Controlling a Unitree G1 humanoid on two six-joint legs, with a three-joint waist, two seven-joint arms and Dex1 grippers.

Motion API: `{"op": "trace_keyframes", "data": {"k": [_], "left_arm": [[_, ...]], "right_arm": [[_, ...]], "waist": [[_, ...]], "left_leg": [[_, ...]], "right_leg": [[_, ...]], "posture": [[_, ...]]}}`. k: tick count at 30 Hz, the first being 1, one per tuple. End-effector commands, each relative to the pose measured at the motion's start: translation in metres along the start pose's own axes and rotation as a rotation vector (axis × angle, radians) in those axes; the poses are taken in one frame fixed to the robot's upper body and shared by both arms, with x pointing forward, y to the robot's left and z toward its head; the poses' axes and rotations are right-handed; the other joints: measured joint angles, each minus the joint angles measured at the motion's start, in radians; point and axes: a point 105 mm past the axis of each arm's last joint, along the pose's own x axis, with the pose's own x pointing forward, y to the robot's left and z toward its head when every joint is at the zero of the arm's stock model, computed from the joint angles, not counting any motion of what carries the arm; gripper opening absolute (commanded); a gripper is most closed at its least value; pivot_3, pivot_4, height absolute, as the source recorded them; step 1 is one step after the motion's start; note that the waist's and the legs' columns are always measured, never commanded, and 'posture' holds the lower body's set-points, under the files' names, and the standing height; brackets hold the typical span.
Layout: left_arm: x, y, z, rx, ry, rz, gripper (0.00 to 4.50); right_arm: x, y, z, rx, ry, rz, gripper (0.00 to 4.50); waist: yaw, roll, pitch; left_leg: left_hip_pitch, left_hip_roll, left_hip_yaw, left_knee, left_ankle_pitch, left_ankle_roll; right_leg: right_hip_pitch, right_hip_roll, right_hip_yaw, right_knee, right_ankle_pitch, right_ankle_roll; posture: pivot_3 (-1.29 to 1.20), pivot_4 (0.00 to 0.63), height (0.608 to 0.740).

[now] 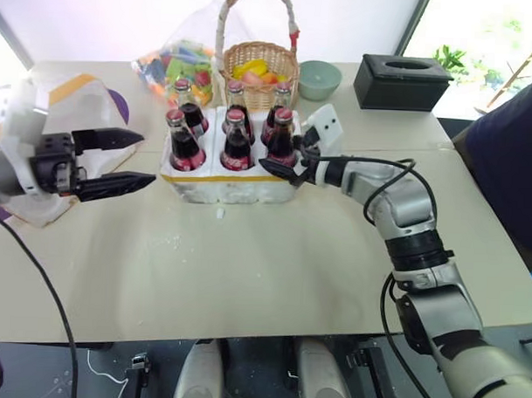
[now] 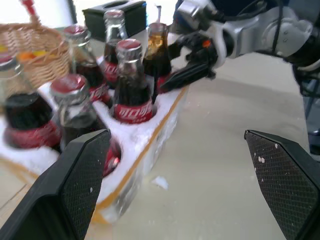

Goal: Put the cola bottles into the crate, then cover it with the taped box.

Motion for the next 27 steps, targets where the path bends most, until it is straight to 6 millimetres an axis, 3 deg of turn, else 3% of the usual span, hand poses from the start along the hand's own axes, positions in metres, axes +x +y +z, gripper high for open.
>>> {"op": "trace_keyframes", "data": {"k": [1, 6, 8, 12, 14, 18, 24, 27], "left_arm": [[-0.035, 0.003, 0.018, 0.083, 0.049, 0.112, 4.50], [-0.112, 0.021, 0.028, 0.088, 0.224, 0.351, 4.50], [-0.151, 0.030, 0.019, 0.069, 0.360, 0.458, 4.50], [-0.201, 0.037, -0.008, 0.006, 0.594, 0.553, 4.50], [-0.216, 0.038, -0.019, -0.014, 0.680, 0.572, 4.50], [-0.218, 0.054, -0.049, -0.050, 0.745, 0.610, 4.50], [-0.187, 0.094, -0.068, -0.031, 0.748, 0.659, 4.50], [-0.179, 0.105, -0.075, -0.035, 0.777, 0.689, 4.50]], "right_arm": [[-0.037, 0.004, 0.042, -0.079, -0.097, 0.075, 4.45], [-0.102, 0.006, 0.079, -0.092, -0.112, 0.169, 4.45], [-0.123, 0.007, 0.094, -0.097, -0.126, 0.183, 4.45], [-0.141, 0.010, 0.111, -0.102, -0.156, 0.196, 4.45], [-0.144, 0.009, 0.116, -0.096, -0.166, 0.194, 4.45], [-0.139, 0.002, 0.111, -0.085, -0.161, 0.150, 4.45], [-0.143, -0.001, 0.101, -0.067, -0.133, 0.103, 4.45], [-0.147, -0.005, 0.100, -0.061, -0.132, 0.060, 4.45]], "waist": [[0.001, 0.000, 0.000], [0.001, 0.000, 0.000], [-0.001, 0.000, 0.000], [-0.008, 0.002, 0.000], [-0.008, 0.002, 0.000], [0.005, 0.002, -0.001], [0.029, 0.000, -0.002], [0.027, -0.002, -0.002]], "left_leg": [[0.000, 0.000, 0.000, 0.000, 0.000, 0.000], [-0.001, 0.000, 0.002, -0.002, 0.000, 0.000], [0.000, 0.001, 0.002, -0.003, 0.000, 0.000], [0.002, 0.001, 0.006, -0.004, 0.000, -0.001], [0.000, 0.001, 0.008, -0.004, -0.001, -0.001], [-0.002, 0.001, 0.009, -0.004, -0.001, -0.001], [-0.006, 0.001, 0.010, -0.001, 0.000, -0.001], [-0.008, 0.001, 0.010, 0.001, 0.000, 0.000]], "right_leg": [[0.000, 0.000, 0.000, 0.000, 0.000, 0.000], [-0.003, -0.001, 0.000, -0.001, -0.002, -0.004], [-0.004, -0.001, -0.001, 0.000, -0.003, -0.004], [-0.006, -0.002, 0.000, 0.000, -0.004, -0.007], [-0.009, -0.003, 0.000, 0.000, -0.003, -0.008], [-0.012, -0.004, 0.000, 0.000, -0.003, -0.008], [-0.012, -0.004, 0.000, 0.001, 0.000, -0.004], [-0.013, -0.004, 0.000, 0.002, 0.003, 0.001]], "posture": [[0.00, 0.150, 0.740], [0.00, 0.150, 0.740], [0.00, 0.150, 0.740], [0.00, 0.150, 0.740], [0.00, 0.150, 0.740], [0.00, 0.150, 0.740], [0.00, 0.150, 0.740], [0.00, 0.150, 0.740]]}}
